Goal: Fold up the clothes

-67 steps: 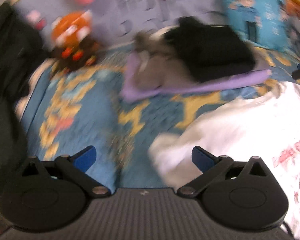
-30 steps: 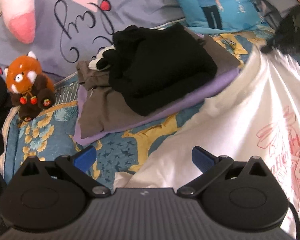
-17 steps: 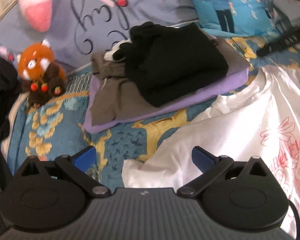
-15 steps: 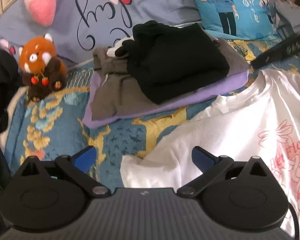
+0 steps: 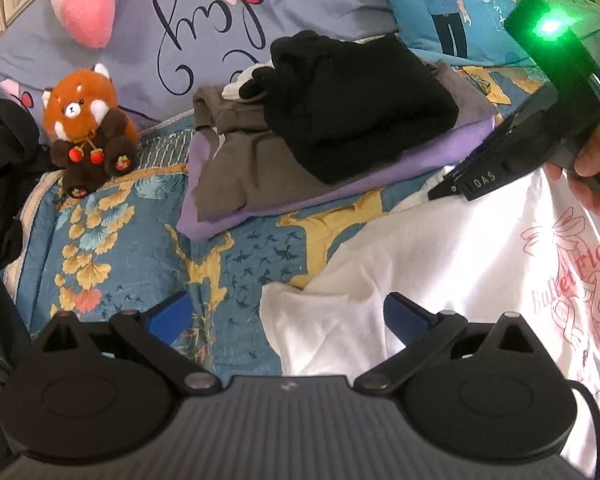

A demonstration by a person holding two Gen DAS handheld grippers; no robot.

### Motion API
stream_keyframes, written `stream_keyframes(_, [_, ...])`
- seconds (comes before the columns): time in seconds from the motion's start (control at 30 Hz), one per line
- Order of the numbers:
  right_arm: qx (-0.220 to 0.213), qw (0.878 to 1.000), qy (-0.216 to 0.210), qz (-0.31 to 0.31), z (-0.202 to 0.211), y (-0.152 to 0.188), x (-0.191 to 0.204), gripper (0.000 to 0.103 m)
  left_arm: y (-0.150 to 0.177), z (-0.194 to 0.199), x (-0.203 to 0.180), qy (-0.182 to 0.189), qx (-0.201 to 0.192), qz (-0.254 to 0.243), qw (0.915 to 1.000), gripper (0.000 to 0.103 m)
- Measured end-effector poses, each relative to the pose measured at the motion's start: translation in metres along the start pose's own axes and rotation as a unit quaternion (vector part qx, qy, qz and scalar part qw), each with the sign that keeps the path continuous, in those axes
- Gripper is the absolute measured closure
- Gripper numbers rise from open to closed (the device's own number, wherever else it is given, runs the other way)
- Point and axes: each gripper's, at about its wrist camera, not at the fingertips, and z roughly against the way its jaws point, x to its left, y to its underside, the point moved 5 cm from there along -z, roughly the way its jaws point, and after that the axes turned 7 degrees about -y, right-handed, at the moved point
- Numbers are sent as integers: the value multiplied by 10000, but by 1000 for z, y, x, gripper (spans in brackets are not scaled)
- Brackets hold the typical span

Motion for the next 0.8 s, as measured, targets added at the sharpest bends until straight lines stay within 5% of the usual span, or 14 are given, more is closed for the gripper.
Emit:
stream_keyframes(0.33, [-1015, 9947, -63, 144, 54, -42, 4, 100, 0, 6, 0, 11, -68, 42, 10000, 0])
stream_keyframes(0.57, [-324, 9994, 36, -107, 28, -49, -8, 100, -2, 1, 1, -98, 45, 92, 9999, 0])
stream_keyframes(0.8, [-858, 9927, -201, -826, 89, -32, -27, 55, 7, 7, 6, -110, 94, 186, 9997, 0])
